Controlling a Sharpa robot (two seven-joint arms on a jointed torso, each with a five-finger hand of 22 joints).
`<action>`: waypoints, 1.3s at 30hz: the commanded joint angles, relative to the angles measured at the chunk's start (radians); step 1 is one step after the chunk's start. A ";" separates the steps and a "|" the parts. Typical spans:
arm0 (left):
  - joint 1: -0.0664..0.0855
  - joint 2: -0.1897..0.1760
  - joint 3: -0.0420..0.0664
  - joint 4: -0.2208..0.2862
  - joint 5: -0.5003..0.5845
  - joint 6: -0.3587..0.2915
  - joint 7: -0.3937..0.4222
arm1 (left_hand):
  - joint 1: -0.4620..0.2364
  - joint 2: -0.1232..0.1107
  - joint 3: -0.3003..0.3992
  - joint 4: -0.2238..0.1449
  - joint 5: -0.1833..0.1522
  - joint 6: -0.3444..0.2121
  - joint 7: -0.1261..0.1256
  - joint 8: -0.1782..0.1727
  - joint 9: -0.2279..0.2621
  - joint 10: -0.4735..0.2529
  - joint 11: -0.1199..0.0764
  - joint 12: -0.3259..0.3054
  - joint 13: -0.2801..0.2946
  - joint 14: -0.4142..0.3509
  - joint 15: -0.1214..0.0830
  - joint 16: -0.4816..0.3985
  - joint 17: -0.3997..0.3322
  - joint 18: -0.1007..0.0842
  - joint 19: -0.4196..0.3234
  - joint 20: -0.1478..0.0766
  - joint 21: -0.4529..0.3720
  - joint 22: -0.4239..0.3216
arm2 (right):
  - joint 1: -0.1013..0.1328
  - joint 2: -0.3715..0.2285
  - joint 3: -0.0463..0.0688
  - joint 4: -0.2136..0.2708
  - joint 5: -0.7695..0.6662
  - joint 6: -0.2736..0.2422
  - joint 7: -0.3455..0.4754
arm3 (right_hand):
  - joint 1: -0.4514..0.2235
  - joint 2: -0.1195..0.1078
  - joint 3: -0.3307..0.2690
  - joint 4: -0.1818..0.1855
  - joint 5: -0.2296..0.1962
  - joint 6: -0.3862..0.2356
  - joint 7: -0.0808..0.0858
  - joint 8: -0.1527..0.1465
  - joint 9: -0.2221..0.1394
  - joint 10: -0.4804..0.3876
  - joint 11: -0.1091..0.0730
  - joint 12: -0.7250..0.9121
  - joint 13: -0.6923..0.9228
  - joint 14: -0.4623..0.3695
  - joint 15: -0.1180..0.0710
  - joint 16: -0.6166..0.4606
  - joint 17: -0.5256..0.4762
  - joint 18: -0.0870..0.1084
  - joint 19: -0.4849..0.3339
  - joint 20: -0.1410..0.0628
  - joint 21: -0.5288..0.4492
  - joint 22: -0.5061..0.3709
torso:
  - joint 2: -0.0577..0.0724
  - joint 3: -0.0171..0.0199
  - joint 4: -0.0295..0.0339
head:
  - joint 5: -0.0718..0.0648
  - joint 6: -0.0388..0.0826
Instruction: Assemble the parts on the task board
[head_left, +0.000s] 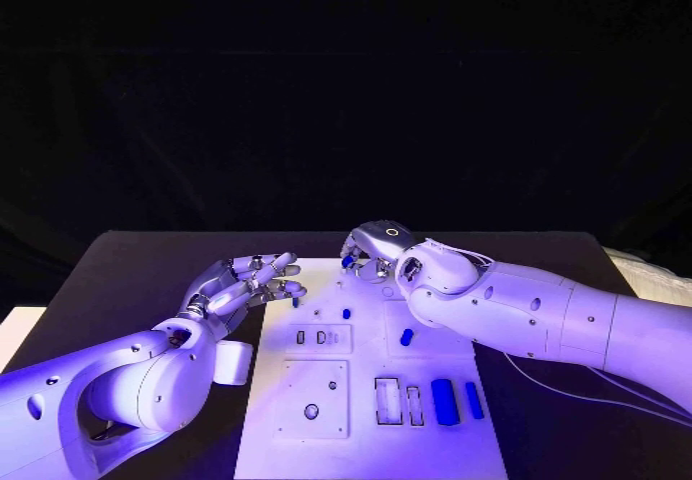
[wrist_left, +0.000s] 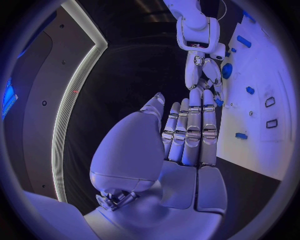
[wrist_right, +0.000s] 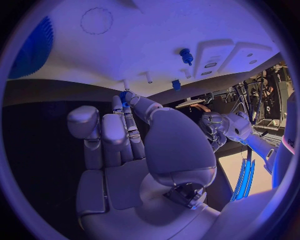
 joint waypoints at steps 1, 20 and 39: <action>0.001 0.000 0.001 0.001 0.001 0.022 0.003 | 0.004 -0.008 0.000 -0.005 -0.001 -0.001 0.005 -0.004 -0.001 0.001 0.005 -0.004 -0.001 -0.005 0.001 -0.006 0.002 0.003 -0.002 0.006 -0.002 -0.001 | 0.000 -0.003 0.000 0.006 -0.016 0.027 -0.016 | 0.002 -0.011 -0.001 0.008 0.006 0.006 0.000 0.004 0.001 -0.001 -0.002 -0.001 0.001 0.019 0.007 0.004 -0.003 -0.018 -0.003 0.003 0.006 0.001 | 0.000 -0.0002 0.0024 | -0.003 0.000; 0.002 0.000 0.001 0.004 0.001 0.024 0.002 | 0.004 -0.008 0.000 -0.005 -0.001 -0.001 0.005 -0.004 -0.001 0.001 0.005 -0.004 -0.001 -0.005 0.001 -0.006 0.002 0.003 -0.002 0.006 -0.002 -0.001 | 0.000 0.027 0.001 -0.020 -0.013 0.138 -0.023 | -0.007 -0.017 -0.004 0.017 -0.003 0.003 -0.001 0.002 0.001 -0.006 -0.001 -0.002 0.000 0.017 0.009 0.006 -0.003 -0.017 -0.008 0.004 0.007 0.000 | 0.002 -0.0017 0.0040 | -0.005 -0.004; 0.005 -0.005 0.001 0.003 0.001 0.026 -0.002 | 0.006 -0.009 0.000 -0.006 -0.003 -0.001 0.005 -0.005 -0.001 0.001 0.005 -0.006 -0.001 -0.005 0.001 -0.007 0.003 0.003 -0.002 0.007 -0.003 -0.002 | 0.002 -0.004 0.002 0.019 -0.006 0.065 -0.037 | 0.011 -0.068 -0.083 0.044 0.001 -0.172 0.020 0.005 -0.019 -0.220 0.039 0.011 0.001 -0.004 0.043 -0.041 -0.089 -0.001 -0.063 0.040 -0.041 -0.086 | 0.001 0.0004 0.0013 | -0.004 -0.003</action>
